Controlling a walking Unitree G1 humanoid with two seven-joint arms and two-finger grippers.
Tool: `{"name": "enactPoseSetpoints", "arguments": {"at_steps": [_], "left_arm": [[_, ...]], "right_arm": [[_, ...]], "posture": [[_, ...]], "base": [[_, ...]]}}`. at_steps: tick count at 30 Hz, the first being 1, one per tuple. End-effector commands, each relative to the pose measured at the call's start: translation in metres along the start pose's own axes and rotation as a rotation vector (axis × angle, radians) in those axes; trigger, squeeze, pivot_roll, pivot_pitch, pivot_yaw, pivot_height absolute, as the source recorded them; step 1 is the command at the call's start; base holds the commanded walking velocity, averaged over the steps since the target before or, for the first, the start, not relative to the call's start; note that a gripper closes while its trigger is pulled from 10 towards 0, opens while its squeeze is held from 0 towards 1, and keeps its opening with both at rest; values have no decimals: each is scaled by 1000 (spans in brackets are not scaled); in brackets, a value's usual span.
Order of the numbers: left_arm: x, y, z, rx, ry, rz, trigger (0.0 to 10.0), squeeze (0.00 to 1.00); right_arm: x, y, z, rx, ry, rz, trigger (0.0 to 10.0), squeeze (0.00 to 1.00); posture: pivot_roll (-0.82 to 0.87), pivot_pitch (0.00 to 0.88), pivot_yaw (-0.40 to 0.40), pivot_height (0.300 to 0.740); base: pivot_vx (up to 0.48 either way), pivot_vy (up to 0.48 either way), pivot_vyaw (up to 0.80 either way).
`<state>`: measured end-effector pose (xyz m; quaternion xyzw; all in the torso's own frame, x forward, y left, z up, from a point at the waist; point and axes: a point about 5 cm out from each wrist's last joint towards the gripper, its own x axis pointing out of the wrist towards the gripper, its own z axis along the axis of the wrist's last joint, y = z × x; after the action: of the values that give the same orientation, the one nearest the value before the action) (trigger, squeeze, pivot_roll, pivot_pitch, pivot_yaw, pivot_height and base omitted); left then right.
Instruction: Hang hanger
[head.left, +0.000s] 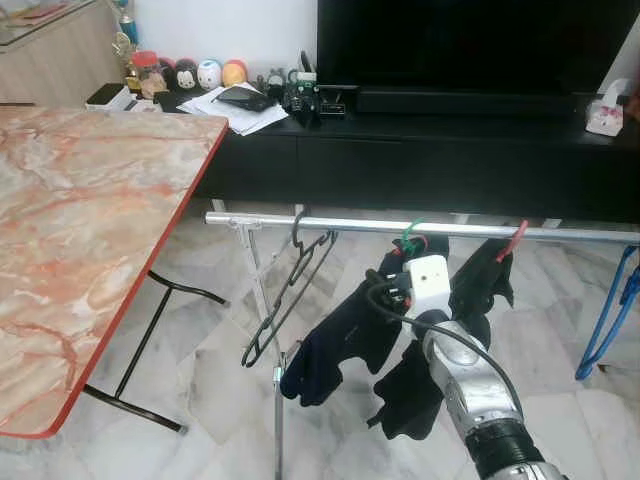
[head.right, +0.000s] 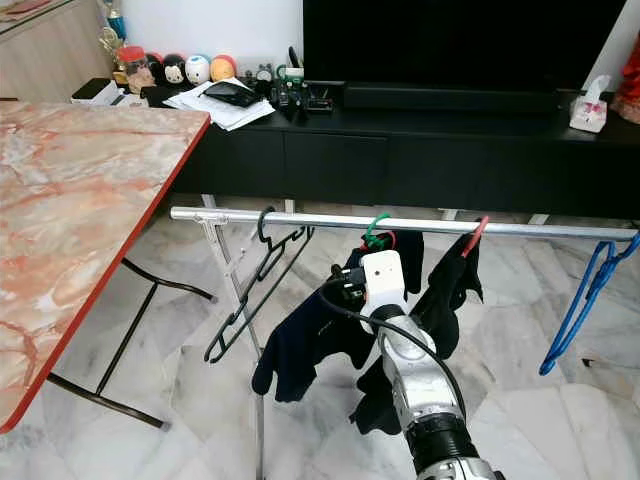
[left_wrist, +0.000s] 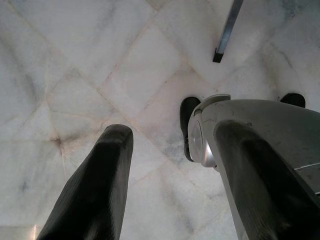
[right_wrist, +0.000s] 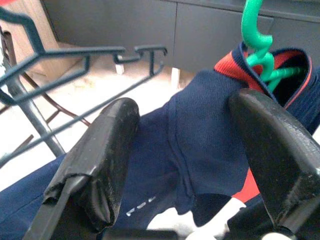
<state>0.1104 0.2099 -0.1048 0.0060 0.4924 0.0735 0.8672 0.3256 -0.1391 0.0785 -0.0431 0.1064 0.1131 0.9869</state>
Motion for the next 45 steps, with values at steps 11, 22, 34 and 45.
{"name": "enactPoseSetpoints", "arguments": {"at_steps": [11,22,34,45], "left_arm": [[-1,-3,-8,22,39,-21,10000,0],[-2,1,-10,25,47,-16,10000,0],[-2,0,-11,30,45,-24,10000,0],[-1,-3,-7,23,35,-36,10000,0]], "right_arm": [[-6,-39,-7,-9,77,-269,10000,0],[-5,-21,11,41,4,-178,10000,0],[2,-2,-9,-29,163,-14,10000,0],[8,-4,-17,-13,210,-41,10000,0]], "posture": [[-40,0,-6,740],[-38,0,-4,740],[-41,0,-10,740],[-35,0,-13,740]], "base": [[0,0,0],[0,0,0],[0,0,0],[0,0,0]]}}
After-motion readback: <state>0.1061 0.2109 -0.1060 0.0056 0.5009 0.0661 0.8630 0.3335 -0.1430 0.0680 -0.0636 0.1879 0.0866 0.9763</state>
